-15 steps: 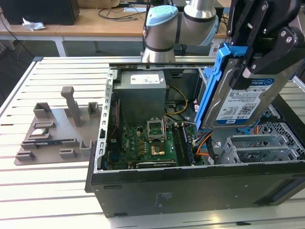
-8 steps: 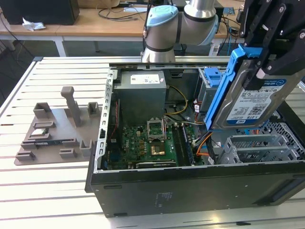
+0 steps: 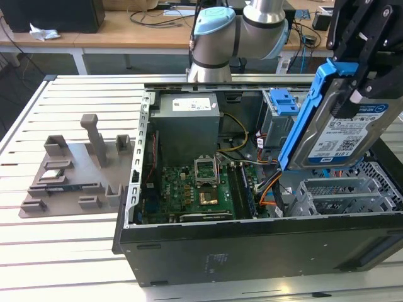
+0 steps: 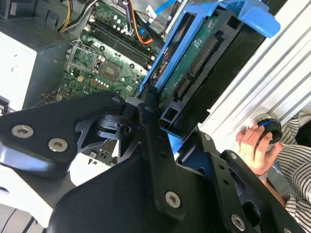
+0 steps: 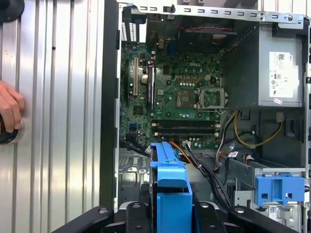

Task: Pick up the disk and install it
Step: 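Pick up the disk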

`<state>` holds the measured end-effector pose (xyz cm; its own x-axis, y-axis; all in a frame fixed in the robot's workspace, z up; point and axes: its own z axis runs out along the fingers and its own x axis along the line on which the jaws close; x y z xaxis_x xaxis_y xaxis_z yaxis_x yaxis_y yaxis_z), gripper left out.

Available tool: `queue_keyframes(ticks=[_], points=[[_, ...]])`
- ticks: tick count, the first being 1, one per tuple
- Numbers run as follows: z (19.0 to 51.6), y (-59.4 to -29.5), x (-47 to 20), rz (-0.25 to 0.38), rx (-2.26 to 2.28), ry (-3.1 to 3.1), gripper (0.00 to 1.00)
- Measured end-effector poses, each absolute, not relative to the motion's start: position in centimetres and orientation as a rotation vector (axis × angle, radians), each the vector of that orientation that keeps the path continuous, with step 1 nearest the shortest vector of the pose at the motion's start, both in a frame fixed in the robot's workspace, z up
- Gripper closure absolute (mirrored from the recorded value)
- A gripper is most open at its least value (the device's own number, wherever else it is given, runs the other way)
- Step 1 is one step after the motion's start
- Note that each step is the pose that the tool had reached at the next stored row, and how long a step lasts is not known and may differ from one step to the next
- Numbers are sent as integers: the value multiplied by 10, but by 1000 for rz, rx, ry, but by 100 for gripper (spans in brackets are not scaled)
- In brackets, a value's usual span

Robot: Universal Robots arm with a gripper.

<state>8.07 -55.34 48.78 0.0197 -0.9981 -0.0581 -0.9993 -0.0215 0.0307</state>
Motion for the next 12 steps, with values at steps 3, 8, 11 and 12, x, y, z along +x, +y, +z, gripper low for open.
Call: queue_keyframes(ticks=[3, 8, 11, 12], points=[[486, -552, 89, 98, -2230, 2184, 63], [483, -552, 98, 97, -2230, 2185, 63], [479, -551, 105, 97, -2231, 2185, 63], [478, -551, 107, 97, -2231, 2185, 63]])
